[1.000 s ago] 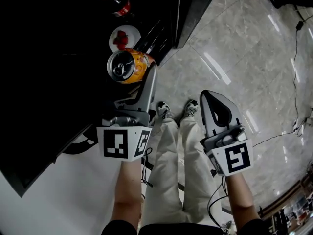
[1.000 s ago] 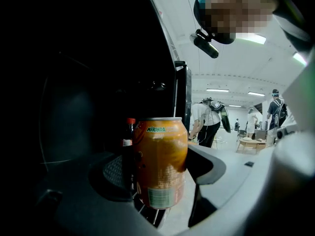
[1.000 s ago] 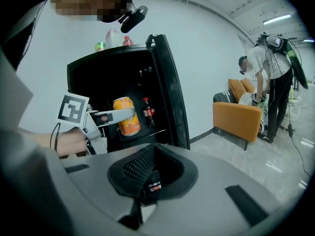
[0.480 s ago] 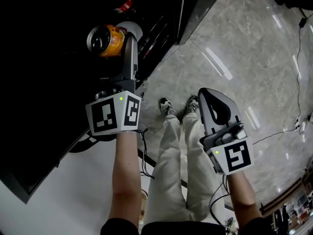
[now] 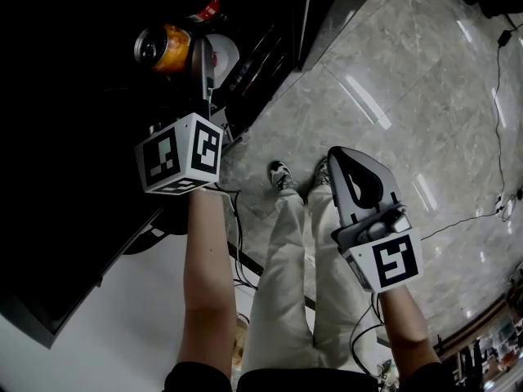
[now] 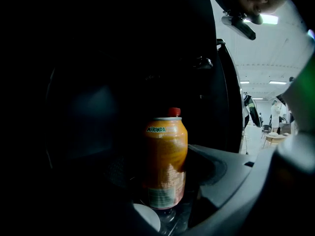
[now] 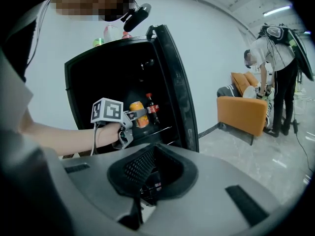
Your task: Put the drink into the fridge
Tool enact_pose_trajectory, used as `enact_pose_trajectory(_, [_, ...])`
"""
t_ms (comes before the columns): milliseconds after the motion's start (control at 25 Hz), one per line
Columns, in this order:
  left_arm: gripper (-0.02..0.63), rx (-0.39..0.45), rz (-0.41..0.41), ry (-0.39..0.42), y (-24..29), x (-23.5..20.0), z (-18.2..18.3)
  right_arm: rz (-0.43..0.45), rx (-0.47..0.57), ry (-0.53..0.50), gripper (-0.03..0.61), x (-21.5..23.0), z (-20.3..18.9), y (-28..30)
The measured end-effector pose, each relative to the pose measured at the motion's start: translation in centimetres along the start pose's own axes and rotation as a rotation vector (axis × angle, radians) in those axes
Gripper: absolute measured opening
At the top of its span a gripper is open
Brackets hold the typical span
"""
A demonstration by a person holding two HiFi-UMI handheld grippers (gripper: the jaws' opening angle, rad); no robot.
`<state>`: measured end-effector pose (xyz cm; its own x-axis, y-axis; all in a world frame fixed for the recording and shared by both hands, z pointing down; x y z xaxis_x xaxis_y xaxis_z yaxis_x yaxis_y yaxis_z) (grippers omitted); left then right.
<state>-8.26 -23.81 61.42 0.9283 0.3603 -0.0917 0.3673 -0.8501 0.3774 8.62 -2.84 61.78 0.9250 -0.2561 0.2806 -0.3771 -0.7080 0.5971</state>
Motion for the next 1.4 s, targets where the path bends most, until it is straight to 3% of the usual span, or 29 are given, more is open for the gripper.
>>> enact_pose_trajectory(920, [0.328,-0.045,0.020,-0.044,1.8,-1.9,-0.7,-0.045,-0.005,0.033,0.014,1.3,-0.8,-0.1])
enact_pose_trajectory(1400, [0.328,-0.076,0.013,0.013,1.7,-1.2,-0.7,-0.068,0.019,0.031,0.014,1.5,-0.5,-0.2])
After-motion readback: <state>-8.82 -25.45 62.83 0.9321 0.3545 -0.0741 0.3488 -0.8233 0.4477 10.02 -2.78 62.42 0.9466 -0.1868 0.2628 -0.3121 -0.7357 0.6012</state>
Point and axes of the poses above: the fingertips, and each gripper's own axes: y forward along the fingers, x to its right, z out of its top, the point moved 3 cm from there along -y, backward along the fingers, and after that the axes turned 12 degrees about -x, right-handed, at the moved point
